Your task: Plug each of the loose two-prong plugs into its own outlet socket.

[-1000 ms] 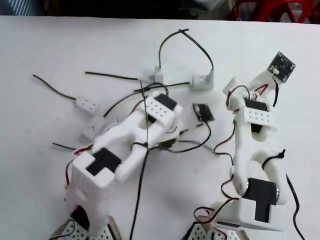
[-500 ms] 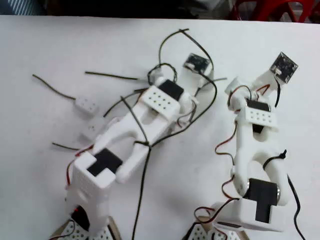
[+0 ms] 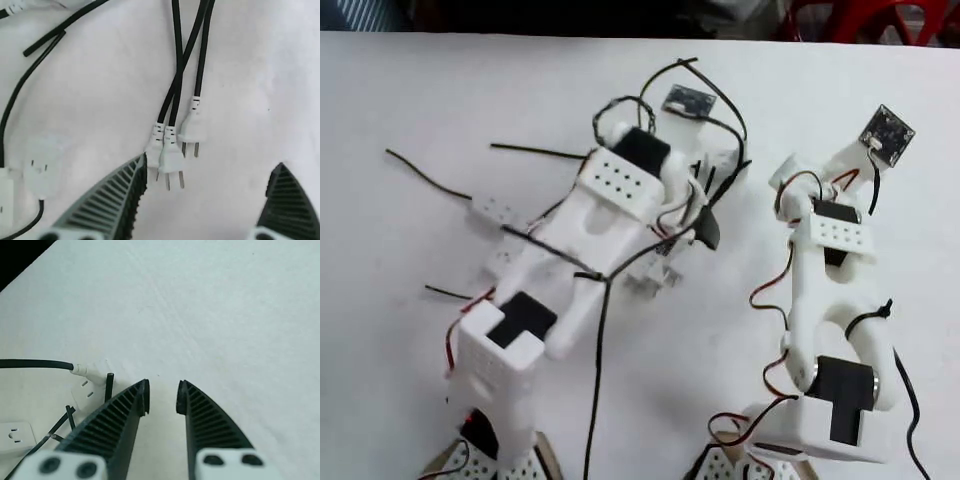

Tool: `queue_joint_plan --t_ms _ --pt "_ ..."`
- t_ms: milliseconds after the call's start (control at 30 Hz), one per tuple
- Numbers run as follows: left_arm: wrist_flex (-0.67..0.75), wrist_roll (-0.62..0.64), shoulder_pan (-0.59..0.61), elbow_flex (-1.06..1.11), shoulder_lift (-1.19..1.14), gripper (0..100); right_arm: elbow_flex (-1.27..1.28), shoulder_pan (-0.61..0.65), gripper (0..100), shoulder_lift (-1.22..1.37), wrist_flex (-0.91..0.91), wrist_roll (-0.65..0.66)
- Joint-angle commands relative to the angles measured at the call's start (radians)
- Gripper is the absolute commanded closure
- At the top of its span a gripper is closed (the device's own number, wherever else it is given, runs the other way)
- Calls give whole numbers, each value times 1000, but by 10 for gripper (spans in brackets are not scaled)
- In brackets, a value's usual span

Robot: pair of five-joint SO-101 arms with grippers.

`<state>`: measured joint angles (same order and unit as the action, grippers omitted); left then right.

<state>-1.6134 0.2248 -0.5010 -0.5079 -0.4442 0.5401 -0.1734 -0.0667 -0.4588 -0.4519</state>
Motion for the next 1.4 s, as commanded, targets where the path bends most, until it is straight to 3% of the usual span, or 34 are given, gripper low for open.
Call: queue_joint_plan --t_ms 0,233,333,500,700,1067,1367 --pt "-175 -28 42 -233 73 631 -21 -2 911 -12 8 -3" --pt "-173 -172 81 -210 216 692 -75 65 908 -62 -217 0" --pt "-172 -178 88 -138 355 690 -89 128 909 -104 -315 84" --pt "-170 -227 113 37 611 692 -91 211 911 -176 -420 138" --pt "-117 -285 263 354 851 692 -94 317 908 -197 -558 152" --pt "313 -480 605 1168 1194 691 -110 461 907 -47 -584 149" --pt "646 -531 679 1628 1366 691 -239 466 903 128 -661 103"
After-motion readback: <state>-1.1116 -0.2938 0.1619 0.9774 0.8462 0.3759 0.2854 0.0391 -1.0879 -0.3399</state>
